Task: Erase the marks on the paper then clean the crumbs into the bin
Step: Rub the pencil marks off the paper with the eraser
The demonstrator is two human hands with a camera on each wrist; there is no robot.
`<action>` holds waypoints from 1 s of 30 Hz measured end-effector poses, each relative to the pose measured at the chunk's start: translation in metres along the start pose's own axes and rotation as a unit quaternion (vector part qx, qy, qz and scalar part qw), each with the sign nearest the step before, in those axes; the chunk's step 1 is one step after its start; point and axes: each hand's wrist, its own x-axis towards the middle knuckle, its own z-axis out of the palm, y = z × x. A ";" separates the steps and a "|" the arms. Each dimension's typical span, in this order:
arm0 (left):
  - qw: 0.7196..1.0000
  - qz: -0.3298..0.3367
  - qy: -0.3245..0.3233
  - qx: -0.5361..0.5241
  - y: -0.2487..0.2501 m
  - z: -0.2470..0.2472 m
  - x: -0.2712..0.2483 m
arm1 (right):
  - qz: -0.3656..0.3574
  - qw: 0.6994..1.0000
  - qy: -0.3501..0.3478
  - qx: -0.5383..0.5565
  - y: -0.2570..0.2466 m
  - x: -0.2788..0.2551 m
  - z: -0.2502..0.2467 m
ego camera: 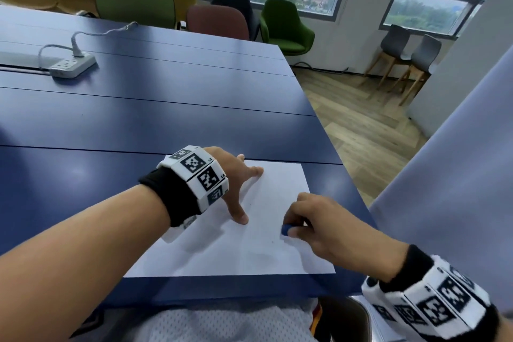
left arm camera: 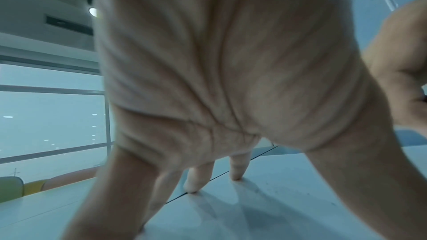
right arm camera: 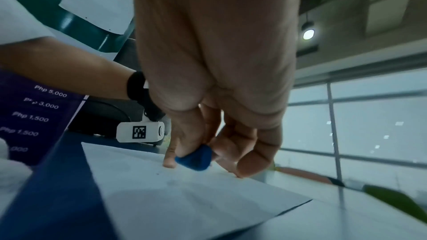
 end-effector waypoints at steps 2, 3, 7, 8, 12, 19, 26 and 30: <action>1.000 -0.005 0.004 0.000 -0.002 0.001 -0.003 | 0.014 0.999 0.026 -0.046 -0.001 -0.018 0.008; 1.000 -0.005 0.006 0.003 -0.003 0.002 -0.004 | 0.014 0.998 0.029 -0.060 -0.003 -0.026 0.014; 1.000 0.006 0.017 0.026 -0.006 0.009 -0.010 | 0.034 0.996 0.079 0.003 -0.004 -0.046 0.041; 0.999 0.009 0.016 0.027 -0.006 0.012 -0.011 | 0.043 0.995 0.092 0.022 -0.003 -0.049 0.047; 0.996 0.088 0.030 0.005 0.010 0.034 -0.023 | 0.051 0.985 0.139 0.092 0.004 -0.058 0.061; 0.960 0.273 0.057 0.028 0.060 0.074 -0.055 | 0.056 0.977 0.164 0.123 0.005 -0.062 0.065; 0.994 0.101 0.032 0.022 0.038 0.057 -0.049 | 0.070 0.975 0.145 0.154 0.003 -0.065 0.060; 0.953 0.295 0.054 0.042 0.065 0.057 -0.060 | 0.069 0.964 0.177 0.187 0.007 -0.067 0.058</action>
